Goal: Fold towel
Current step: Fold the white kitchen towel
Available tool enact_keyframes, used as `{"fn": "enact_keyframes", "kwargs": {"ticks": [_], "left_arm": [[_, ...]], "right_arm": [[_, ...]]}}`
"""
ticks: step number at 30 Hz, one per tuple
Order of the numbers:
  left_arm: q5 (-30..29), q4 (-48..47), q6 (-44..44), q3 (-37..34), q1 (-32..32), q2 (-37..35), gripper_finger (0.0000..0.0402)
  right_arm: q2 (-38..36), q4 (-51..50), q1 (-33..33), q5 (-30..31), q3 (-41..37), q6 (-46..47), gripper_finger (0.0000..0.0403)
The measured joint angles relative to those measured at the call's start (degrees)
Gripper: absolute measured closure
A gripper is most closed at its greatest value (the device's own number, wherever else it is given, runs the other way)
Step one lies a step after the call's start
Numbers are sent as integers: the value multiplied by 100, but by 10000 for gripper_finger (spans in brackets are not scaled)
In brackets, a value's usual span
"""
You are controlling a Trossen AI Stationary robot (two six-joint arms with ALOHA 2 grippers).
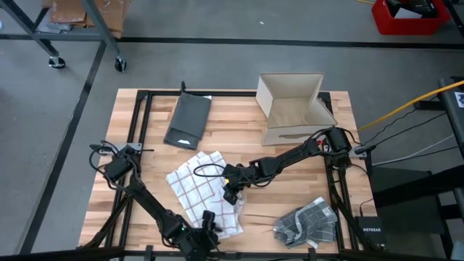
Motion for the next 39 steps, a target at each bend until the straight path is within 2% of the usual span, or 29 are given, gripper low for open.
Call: {"fn": "enact_keyframes", "kwargs": {"ticks": [15,19,22,27,32,35,39], "left_arm": [[-58,-66,-368,15,7,339,213],[-273,109,-476,9,-28,341,253],[-313,133,-545,5,-37,293,302],[-905,24,-927,-13,-123,63,388],[-1579,-194,-1319,-11,-218,-148,388],[-1686,-460,-1698,-11,-273,-256,396],[-1694,-917,-2923,-7,-392,-271,391]], "right_arm": [[1,3,0,-6,0,0,398],[1,3,0,-38,0,-8,398],[1,4,0,-38,0,-10,398],[1,3,0,-38,0,-13,398],[1,-48,0,-43,0,-14,398],[1,-180,0,-45,0,10,398],[1,-314,0,-45,0,170,398]]}}
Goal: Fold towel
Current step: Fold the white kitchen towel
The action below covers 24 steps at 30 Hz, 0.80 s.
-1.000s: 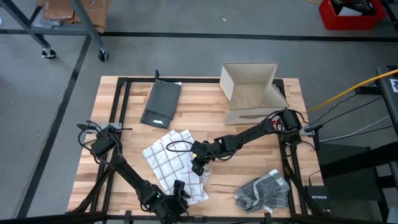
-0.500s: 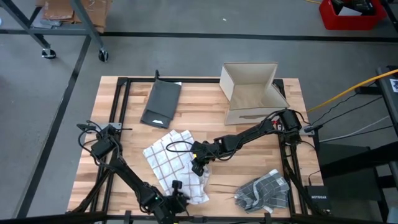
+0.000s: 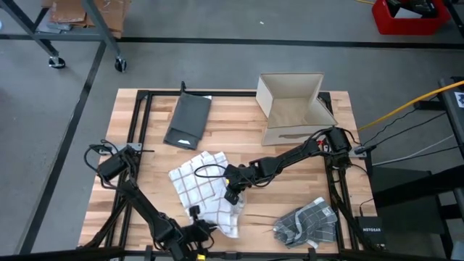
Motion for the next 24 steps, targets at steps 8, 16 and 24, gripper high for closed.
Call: {"fn": "enact_keyframes", "kwargs": {"ticks": [8,16,24], "left_arm": [[10,-488,-4049,-1,-281,2,396],[14,-1098,-6649,0,-435,2,398],[240,-1341,-6341,5,-540,2,375]], "right_arm": [[0,-2,2,-268,0,107,398],[0,-1,1,-442,0,109,398],[0,-24,4,-510,0,103,398]]}}
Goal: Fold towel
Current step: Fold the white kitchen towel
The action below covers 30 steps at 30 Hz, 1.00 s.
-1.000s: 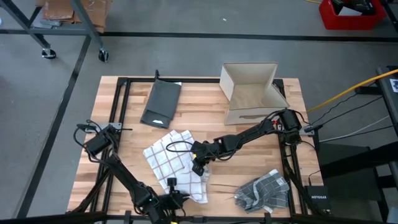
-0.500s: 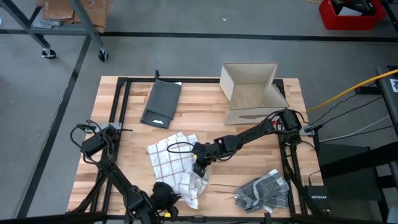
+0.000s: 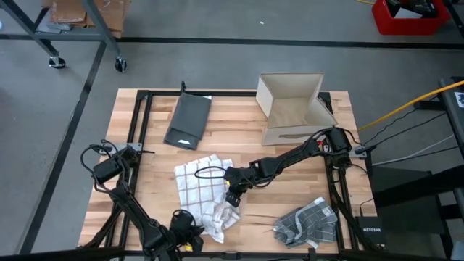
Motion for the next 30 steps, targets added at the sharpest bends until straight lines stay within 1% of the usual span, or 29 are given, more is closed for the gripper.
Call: {"fn": "enact_keyframes", "kwargs": {"ticks": [3,7,9,12,14,17,19,26,28,30], "left_arm": [[385,-72,550,-2,43,0,349],[472,-166,832,-2,107,0,294],[482,-328,685,-2,160,0,267],[483,-458,-135,-2,240,0,245],[304,-499,-340,-2,264,0,245],[-263,-493,-306,-2,230,-13,257],[-453,-563,-197,-2,209,-76,268],[-351,-1318,223,-1,-20,-411,302],[-280,-1691,111,0,-113,-511,310],[-160,-2160,-184,0,-194,-580,316]], "right_arm": [[0,-7,-2,0,0,0,398],[0,-12,-4,-90,0,-3,398],[0,-14,-4,-93,0,-3,398],[0,-15,-4,-94,0,-5,398],[0,-43,-4,-94,0,-7,398],[0,-171,-4,-94,0,-11,398],[0,-235,-4,-94,0,-14,398],[0,-366,-4,-96,0,-28,398],[0,-372,-4,-96,0,-63,398],[0,-372,-4,-96,0,-124,398]]}}
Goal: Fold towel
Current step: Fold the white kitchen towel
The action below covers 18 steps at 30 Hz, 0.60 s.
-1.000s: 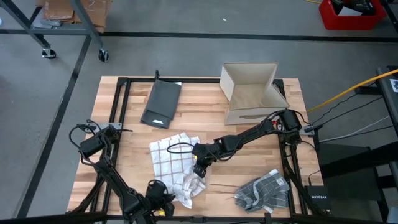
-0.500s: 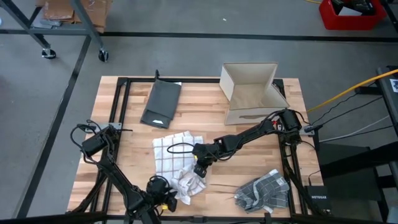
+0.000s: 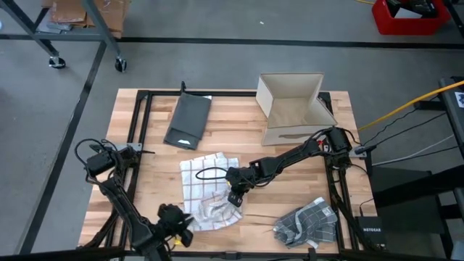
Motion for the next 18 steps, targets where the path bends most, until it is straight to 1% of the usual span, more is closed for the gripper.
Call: {"fn": "enact_keyframes", "kwargs": {"ticks": [3,5,11,15,18], "left_arm": [[66,-762,-704,0,-89,-52,323],[67,-1184,-958,0,-109,-58,327],[321,-1791,-602,0,13,-58,336],[322,-2176,-903,0,93,-58,344],[195,-2069,-885,0,125,-67,353]], "right_arm": [[0,0,0,0,0,-19,398],[0,-2,0,0,0,-19,398],[0,-4,0,29,0,-23,398],[0,-9,7,329,1,-64,398],[0,-6,-6,522,2,-240,398]]}}
